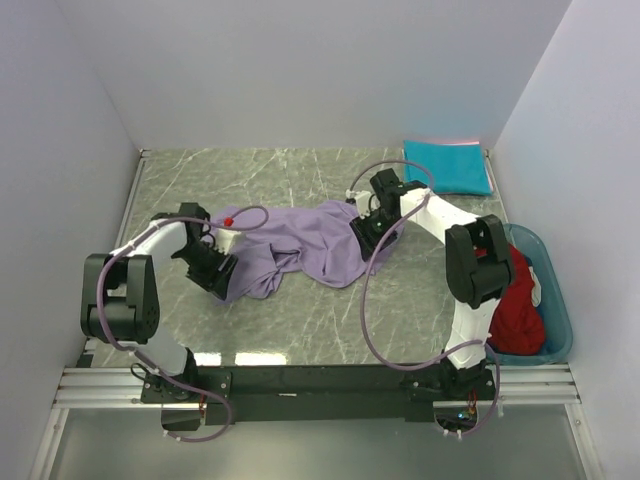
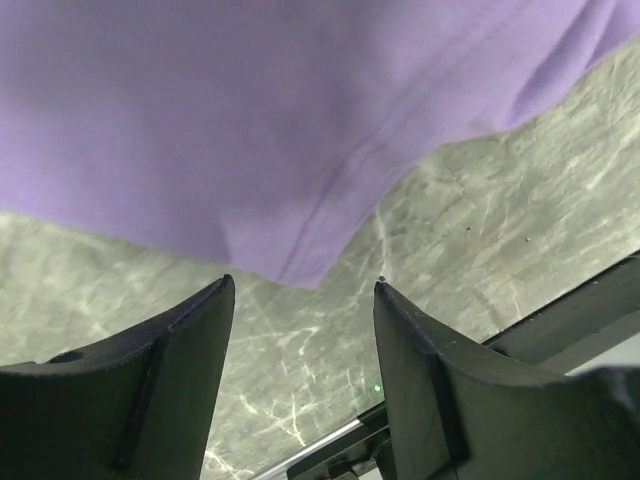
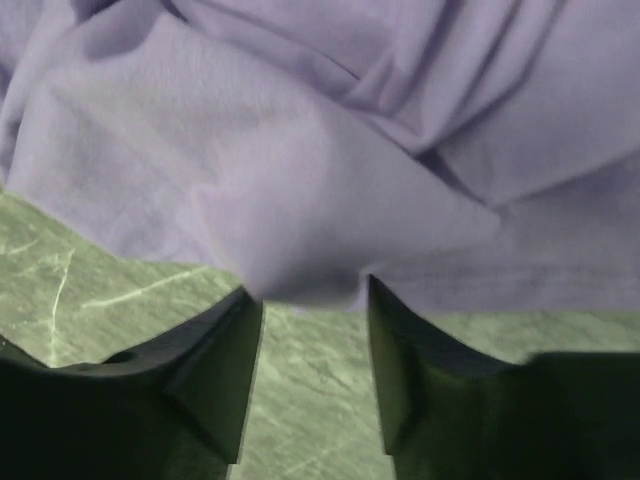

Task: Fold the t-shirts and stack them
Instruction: Flatten the tshirt out

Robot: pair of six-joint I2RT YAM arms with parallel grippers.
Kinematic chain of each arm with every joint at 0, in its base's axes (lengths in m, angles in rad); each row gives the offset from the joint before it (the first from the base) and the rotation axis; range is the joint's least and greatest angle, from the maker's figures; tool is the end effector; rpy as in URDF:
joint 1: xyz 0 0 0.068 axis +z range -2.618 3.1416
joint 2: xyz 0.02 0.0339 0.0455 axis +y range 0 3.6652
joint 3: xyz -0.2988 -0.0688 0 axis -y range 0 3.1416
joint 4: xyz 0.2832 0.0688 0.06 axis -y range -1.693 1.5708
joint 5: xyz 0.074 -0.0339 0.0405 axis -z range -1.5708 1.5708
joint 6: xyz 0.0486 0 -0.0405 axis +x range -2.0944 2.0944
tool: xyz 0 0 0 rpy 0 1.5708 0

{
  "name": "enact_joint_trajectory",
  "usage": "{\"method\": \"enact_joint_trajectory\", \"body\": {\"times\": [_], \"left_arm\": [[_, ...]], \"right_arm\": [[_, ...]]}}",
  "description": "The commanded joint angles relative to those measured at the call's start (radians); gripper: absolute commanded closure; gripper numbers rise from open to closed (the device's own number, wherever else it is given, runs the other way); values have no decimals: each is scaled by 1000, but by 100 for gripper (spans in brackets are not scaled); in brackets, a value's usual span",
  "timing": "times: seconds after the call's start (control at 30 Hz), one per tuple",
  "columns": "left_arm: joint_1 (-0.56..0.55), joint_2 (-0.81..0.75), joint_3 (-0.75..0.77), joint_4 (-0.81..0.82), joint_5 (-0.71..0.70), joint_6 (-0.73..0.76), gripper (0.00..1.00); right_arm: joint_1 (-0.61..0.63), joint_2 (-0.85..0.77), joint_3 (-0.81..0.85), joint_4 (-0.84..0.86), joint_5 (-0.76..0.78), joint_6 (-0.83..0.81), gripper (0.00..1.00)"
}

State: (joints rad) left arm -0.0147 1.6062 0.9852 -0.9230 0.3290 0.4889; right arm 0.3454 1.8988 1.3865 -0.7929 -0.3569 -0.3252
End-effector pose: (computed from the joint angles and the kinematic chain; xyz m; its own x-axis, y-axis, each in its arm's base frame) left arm 0.2988 -0.0201 0.1762 -0.8718 0.4573 -0.1753 0.4894 0.8284 -0.2726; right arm 0.3931 0.1595 0.1945 -0.7314 -0.5813 -0.3564 -0.6725 0.7016 0.2356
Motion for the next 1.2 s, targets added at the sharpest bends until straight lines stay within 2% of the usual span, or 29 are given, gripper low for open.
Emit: {"method": "enact_joint_trajectory", "body": {"times": [0.0,0.03,0.1,0.13,0.2,0.23,0.33,0.37,0.4,0.43,0.53,0.57,0.6,0.7,0.77,0.83,0.87,0.9,0.93,1.0,1.07,1.17], "left_arm": [[-59,-29,-42,73,-50,1,37],[-68,-25,-57,104,-91,-13,37],[-86,-16,-66,130,-125,-26,38],[-91,-14,-75,141,-145,-35,39],[-106,-12,-91,177,-208,-30,41],[-110,-14,-109,187,-226,-27,43],[-111,-20,-135,185,-266,-7,67],[-111,-26,-137,175,-266,-1,87],[-104,-52,-140,149,-265,5,95],[-96,-71,-138,132,-257,20,99],[-12,-147,-91,-8,-182,68,99],[-11,-153,-74,-8,-182,82,99],[43,-158,-53,-60,-159,94,100],[142,-147,45,-111,-127,137,100],[191,-112,127,-125,-110,139,100],[217,-71,216,-125,-85,103,100],[228,-22,246,-122,-76,84,100],[249,1,303,-119,-68,47,100],[257,24,329,-119,-56,30,99],[271,83,374,-120,-53,1,100],[274,110,405,-103,-64,-19,100],[275,142,411,-96,-53,-29,100]], "right_arm": [[30,25,6,53,-10,34,49],[32,26,8,54,-7,38,57],[32,28,11,46,-2,41,65],[32,13,6,37,1,41,72],[32,-13,-6,28,13,37,76],[30,-42,-17,15,19,35,83],[30,-113,-35,-29,44,34,100],[30,-134,-40,-45,48,35,100],[29,-157,-43,-60,58,34,100],[30,-208,-47,-98,65,32,100],[32,-317,-31,-179,101,14,100],[38,-317,-30,-199,101,11,100],[46,-319,-8,-219,104,8,100],[134,-253,83,-314,127,2,100],[205,-131,155,-359,153,18,100],[285,32,334,-390,171,38,87],[296,92,409,-403,165,55,76],[300,209,574,-432,165,67,57],[297,254,642,-433,185,78,52],[288,276,674,-395,231,80,35],[244,243,630,-347,179,69,35],[204,73,391,-244,130,34,34]]}}
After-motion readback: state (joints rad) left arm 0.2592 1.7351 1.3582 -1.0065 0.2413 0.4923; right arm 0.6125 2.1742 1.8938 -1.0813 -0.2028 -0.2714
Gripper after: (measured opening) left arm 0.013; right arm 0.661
